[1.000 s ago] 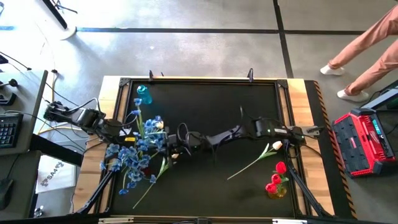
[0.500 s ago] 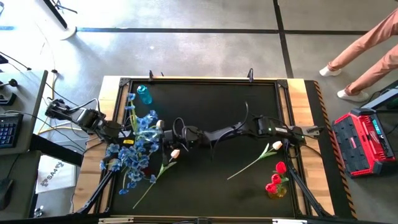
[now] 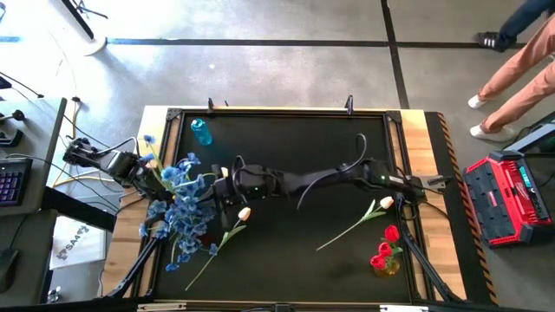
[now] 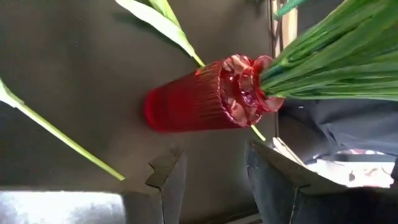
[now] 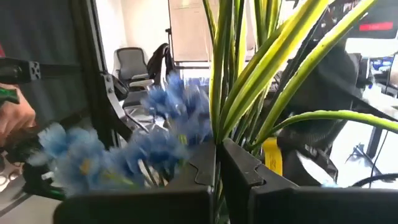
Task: Sort flowers into vase by color
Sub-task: Put the blue flowers into the red vase
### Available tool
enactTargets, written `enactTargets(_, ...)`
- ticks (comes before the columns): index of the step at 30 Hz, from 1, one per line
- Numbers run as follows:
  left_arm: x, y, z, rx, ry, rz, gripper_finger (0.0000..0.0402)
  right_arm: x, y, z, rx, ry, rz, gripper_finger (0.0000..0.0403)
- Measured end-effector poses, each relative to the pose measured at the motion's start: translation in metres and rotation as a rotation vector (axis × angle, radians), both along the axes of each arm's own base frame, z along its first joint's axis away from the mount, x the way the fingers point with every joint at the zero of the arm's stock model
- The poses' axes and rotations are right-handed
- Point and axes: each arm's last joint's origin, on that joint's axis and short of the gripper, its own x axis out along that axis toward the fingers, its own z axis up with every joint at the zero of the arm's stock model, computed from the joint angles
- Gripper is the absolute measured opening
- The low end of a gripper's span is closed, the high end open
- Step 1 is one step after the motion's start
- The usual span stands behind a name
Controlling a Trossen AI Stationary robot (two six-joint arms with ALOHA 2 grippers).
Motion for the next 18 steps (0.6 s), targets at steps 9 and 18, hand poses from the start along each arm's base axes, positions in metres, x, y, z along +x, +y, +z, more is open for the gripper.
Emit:
enactTargets(9, 0.0, 0.0, 0.0, 0.029, -0.025, -0.014, 0.0147, -0.001, 0.002, 0.005, 0.005, -0.035, 0.02, 0.0)
enactTargets(18, 0.001, 0.002, 0.0, 0.073, -0.046, 0.009, 0.0147, 0.001, 0.011, -0.002, 0.002, -0.069, 0.054, 0.0)
